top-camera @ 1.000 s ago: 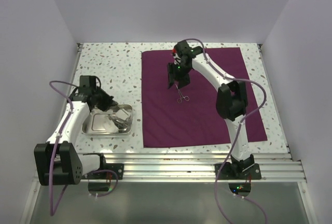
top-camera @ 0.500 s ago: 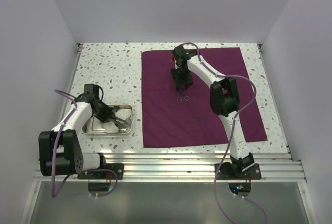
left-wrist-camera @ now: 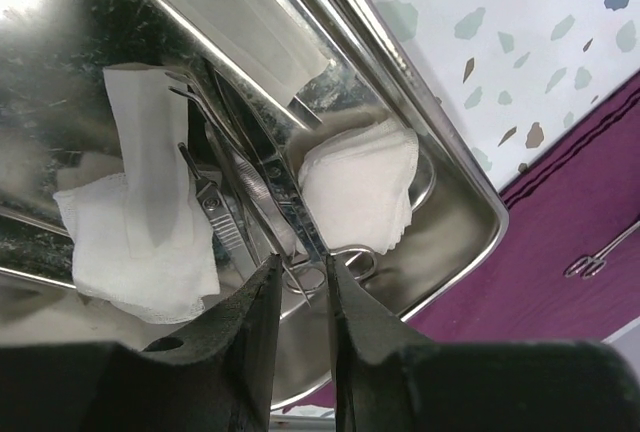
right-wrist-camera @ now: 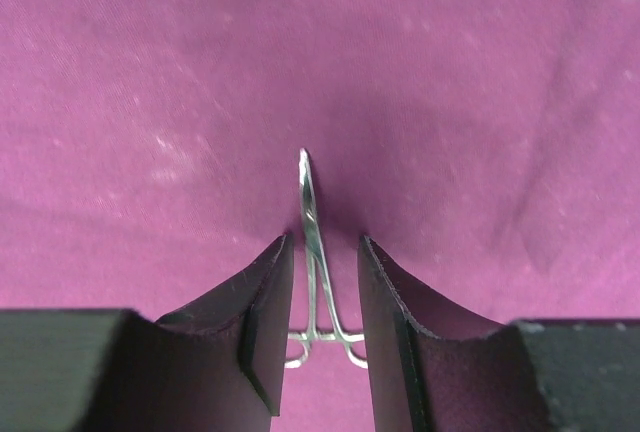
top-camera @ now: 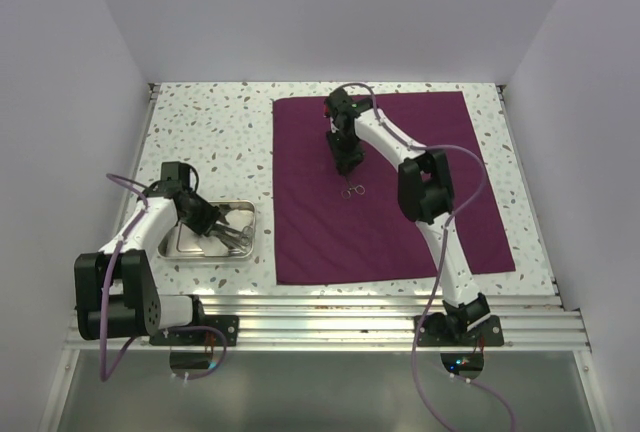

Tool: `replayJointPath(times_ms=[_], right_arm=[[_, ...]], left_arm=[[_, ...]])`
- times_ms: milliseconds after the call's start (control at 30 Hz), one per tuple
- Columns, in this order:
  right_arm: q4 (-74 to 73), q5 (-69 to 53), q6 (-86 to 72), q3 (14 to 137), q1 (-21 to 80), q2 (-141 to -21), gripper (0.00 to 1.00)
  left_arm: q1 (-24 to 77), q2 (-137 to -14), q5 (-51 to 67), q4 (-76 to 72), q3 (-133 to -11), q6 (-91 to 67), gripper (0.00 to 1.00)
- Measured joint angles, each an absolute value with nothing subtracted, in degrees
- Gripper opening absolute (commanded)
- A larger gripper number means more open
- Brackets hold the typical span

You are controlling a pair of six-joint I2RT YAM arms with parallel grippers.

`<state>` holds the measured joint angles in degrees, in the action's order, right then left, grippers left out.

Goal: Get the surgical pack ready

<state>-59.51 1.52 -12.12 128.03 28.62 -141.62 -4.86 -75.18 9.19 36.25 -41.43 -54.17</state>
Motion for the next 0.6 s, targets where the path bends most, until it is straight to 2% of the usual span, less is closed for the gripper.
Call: replayJointPath(times_ms=[233,433,600], right_arm=[[-59.7,2.9,-12.1,130.2,29.4,-143.3,0.35],[-60.5,5.0,-11.8,131.4,30.2,-144.0,0.15],[-61.1,5.5,-12.0,132.1,30.3,-144.1,0.07]], left_arm=[[-4.9,-74.4,11.9,35.7,-41.3,-53.8,0.3],[-4.9,-72.8,13.3,35.7,-41.3,-52.9,0.43],[-4.9,-71.3,13.5,36.0,-42.5,-51.6,0.48]])
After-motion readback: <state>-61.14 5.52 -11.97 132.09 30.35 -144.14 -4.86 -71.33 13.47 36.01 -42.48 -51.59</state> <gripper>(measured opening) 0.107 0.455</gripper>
